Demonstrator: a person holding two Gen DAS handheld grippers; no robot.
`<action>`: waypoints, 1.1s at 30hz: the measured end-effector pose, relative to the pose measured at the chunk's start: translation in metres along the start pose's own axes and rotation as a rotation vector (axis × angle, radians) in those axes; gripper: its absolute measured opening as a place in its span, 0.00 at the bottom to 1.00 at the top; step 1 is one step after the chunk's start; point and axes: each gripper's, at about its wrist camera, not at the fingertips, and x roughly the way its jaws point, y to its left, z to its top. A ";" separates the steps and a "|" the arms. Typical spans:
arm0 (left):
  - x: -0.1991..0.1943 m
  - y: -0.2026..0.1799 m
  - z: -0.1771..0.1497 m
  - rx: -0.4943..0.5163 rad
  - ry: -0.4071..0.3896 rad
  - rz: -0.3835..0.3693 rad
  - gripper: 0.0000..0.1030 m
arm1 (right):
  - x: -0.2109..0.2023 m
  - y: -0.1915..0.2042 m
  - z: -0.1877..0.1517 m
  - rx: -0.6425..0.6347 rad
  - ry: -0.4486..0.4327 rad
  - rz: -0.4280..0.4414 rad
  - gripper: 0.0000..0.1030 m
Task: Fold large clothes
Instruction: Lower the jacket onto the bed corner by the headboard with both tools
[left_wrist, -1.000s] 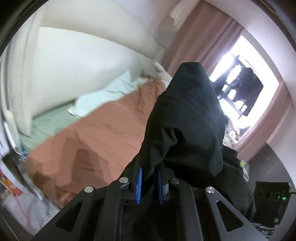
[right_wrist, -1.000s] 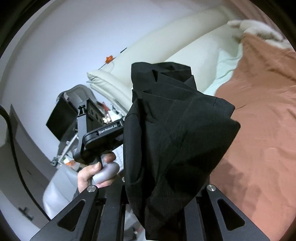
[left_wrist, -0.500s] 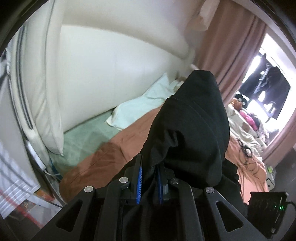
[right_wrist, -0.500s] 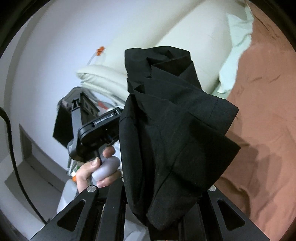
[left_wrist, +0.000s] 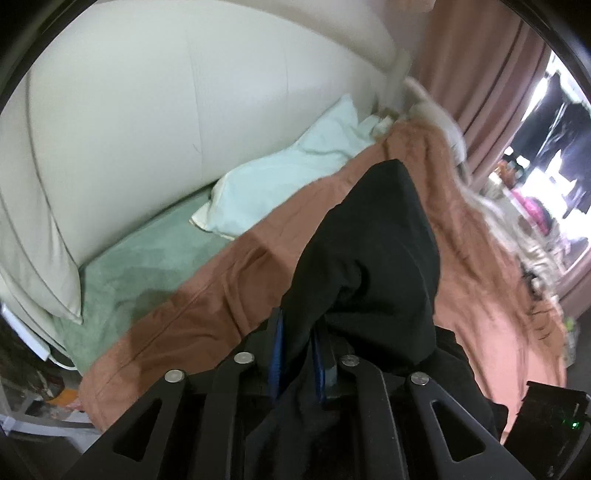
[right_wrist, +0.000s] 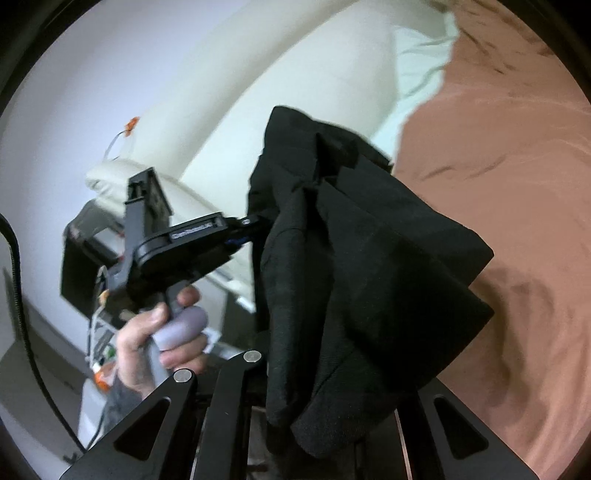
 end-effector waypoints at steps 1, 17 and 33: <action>0.006 -0.003 -0.003 0.014 0.006 0.020 0.21 | 0.003 -0.018 -0.001 0.021 0.005 -0.030 0.13; -0.007 0.055 -0.114 -0.056 0.055 0.094 0.47 | 0.032 -0.096 -0.007 0.041 0.151 -0.273 0.12; -0.026 0.071 -0.204 -0.115 0.053 0.204 0.61 | -0.019 -0.126 -0.005 0.116 0.088 -0.488 0.38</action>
